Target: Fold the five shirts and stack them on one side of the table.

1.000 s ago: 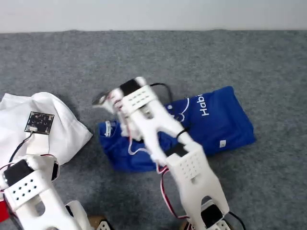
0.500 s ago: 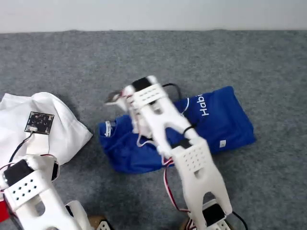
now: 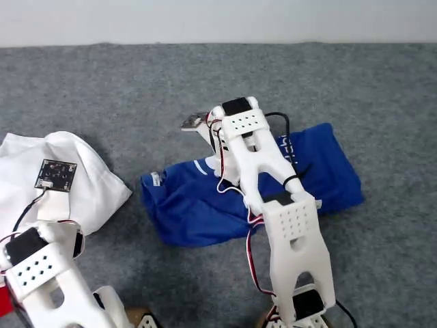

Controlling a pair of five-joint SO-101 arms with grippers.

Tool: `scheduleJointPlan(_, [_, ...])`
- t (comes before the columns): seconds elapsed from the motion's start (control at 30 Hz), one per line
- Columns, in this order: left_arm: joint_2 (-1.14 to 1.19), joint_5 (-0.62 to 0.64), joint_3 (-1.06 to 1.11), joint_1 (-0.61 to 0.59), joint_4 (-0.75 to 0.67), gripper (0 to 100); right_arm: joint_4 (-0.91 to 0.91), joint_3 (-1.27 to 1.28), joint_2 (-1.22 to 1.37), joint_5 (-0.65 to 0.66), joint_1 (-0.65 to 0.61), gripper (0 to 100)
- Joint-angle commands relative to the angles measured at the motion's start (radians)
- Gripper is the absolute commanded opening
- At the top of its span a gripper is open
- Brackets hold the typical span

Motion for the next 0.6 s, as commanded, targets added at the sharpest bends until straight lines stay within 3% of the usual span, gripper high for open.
scheduleJointPlan(0.0, [-0.017, -0.006, -0.025, 0.0, -0.014, 7, 0.041, 0.026, -0.153, 0.003, -0.074, 3.0])
scheduleJointPlan(0.27, [-0.017, -0.006, -0.022, 0.002, -0.035, 7, 0.039, 0.117, -0.226, -0.091, -0.22, 14.0])
scheduleJointPlan(0.57, [-0.017, -0.006, -0.021, 0.002, -0.041, 7, 0.036, 0.115, -0.119, -0.123, -0.308, 13.8])
